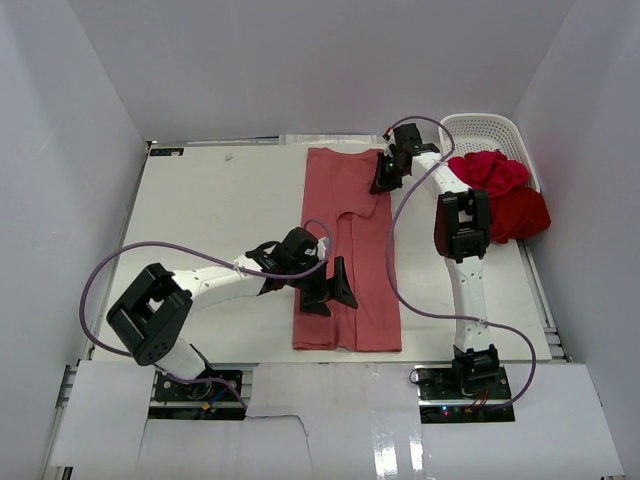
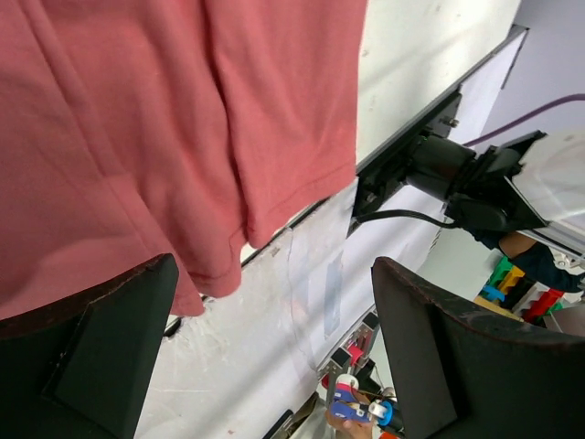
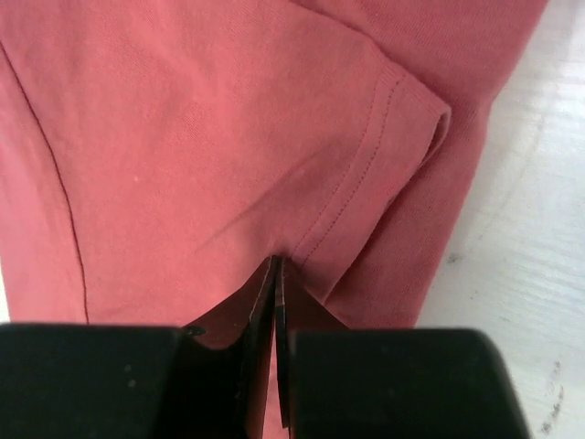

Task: Fold and stack the t-shirts
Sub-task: Rotate the tshirt 90 degrees, then grab the bottom of the folded rectangular tshirt with both arms

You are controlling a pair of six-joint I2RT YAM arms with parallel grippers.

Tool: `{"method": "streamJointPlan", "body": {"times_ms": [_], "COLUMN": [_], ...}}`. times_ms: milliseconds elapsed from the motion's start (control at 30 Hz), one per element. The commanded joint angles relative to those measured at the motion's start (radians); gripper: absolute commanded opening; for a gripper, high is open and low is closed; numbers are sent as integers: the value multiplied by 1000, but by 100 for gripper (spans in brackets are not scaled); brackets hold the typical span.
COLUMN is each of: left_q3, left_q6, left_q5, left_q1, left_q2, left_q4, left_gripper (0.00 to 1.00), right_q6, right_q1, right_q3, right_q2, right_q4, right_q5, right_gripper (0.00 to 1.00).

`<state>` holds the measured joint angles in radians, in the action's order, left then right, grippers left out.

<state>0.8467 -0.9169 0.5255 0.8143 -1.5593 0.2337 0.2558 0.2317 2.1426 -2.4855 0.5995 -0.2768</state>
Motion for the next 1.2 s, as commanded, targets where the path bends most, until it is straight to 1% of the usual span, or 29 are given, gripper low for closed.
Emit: {"method": "streamJointPlan", "body": {"times_ms": [0,133,333,433,467,533,567,600,667,733,767,833,867,900,933,967,1000,1033,1067,1100,1133,1167], "left_q3": [25,12,20,22,23,29,37,64,100,129,147,155,153,152,149,150,144,141,140,147,156,172], "left_q6": [7,13,29,44,50,69,78,104,136,173,180,194,197,202,210,217,222,227,228,231,233,233], "left_q5": [11,-2,-9,-19,-27,-41,-41,-44,-51,-59,-62,-64,-59,-53,-44,-42,-39,-35,-24,-21,-24,-22], "left_q1": [5,5,-10,-44,-56,-107,-125,-163,-199,-248,-263,-316,-335,-375,-395,-412,-447,-461,-475,-500,-507,-520], "left_q2": [73,74,76,99,122,143,153,165,173,188,194,208,209,209,209,206,208,209,206,202,193,159], "left_q4": [33,44,67,79,82,101,108,140,182,225,234,240,237,233,224,219,198,182,170,156,130,119], "left_gripper": [98,98,98,98,98,98,98,98,98,98,98,98,98,98,98,98,98,98,98,98,98,98], "right_q6": [16,36,56,57,56,56,51,40,31,23,22,-2,-18,-24,-23,-20,-18,-13,-1,8,17,37], "right_q1": [1,1,-11,-12,-12,-12,-12,-12,-14,-9,-5,21,32,58,72,86,115,132,147,181,198,213], "right_q3": [57,118,132,100,45,-12,-32,-23,-3,-39,-71,-211,-272,-341,-487,-557,-625,-747,-801,-857,-953,-995], "right_q2": [-76,-122,-130,-80,-55,35,60,95,126,198,226,331,414,457,505,548,630,670,742,776,812,873], "right_q4": [-21,-32,-101,-136,-183,-239,-266,-261,-232,-190,-178,-136,-132,-148,-165,-181,-211,-222,-228,-240,-262,-267], "right_q5": [-25,-44,-73,-102,-110,-105,-102,-104,-120,-157,-171,-177,-177,-173,-173,-177,-197,-206,-208,-202,-199,-194], "right_gripper": [8,9,11,22,31,42,54,55,55,55,55,55,55,55,55,54,54,53,53,52,52,52]}}
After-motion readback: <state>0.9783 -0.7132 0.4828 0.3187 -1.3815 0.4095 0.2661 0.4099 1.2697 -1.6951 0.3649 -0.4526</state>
